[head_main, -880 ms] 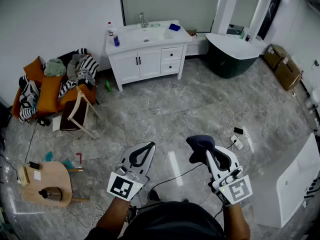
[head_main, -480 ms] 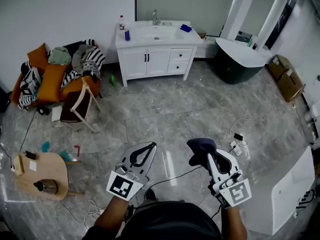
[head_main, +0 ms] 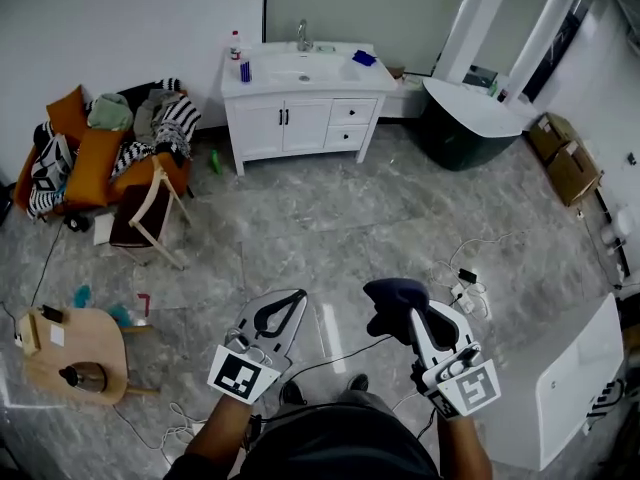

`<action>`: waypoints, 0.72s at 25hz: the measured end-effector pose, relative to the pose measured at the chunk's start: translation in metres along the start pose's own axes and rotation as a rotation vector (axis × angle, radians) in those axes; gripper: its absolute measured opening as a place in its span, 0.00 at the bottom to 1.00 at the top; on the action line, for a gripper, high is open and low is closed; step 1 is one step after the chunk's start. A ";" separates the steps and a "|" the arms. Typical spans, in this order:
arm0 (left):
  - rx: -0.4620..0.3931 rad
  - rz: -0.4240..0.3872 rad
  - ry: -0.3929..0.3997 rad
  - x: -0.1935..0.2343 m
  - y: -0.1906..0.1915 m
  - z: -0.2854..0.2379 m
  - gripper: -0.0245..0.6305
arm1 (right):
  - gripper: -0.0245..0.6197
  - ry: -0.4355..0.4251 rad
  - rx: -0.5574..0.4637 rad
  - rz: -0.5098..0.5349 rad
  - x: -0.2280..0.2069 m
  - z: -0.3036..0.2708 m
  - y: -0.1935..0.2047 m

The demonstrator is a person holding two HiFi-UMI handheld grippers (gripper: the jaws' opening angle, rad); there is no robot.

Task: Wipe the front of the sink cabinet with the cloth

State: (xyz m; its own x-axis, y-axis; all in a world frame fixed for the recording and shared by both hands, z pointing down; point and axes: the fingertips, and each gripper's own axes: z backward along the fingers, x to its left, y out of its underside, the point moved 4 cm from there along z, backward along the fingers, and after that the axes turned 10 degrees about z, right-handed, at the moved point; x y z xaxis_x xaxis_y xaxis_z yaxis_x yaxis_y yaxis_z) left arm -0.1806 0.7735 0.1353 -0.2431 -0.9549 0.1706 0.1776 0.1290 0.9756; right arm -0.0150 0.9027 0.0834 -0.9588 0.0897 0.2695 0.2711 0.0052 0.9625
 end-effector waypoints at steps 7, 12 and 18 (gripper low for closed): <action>0.058 -0.085 -0.003 -0.033 0.005 -0.048 0.04 | 0.09 -0.005 -0.049 -0.040 -0.059 0.020 0.022; 0.110 -0.067 -0.023 -0.074 0.011 -0.098 0.04 | 0.09 0.009 -0.089 -0.067 -0.120 0.047 0.052; 0.143 -0.104 -0.046 -0.117 0.023 -0.149 0.04 | 0.09 0.008 -0.086 -0.096 -0.180 0.080 0.098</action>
State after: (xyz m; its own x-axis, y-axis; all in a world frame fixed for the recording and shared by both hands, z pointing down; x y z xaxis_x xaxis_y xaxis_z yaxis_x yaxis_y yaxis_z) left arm -0.0063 0.8489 0.1168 -0.2969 -0.9523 0.0704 0.0123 0.0699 0.9975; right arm 0.1906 0.9669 0.1274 -0.9807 0.0850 0.1759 0.1700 -0.0725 0.9828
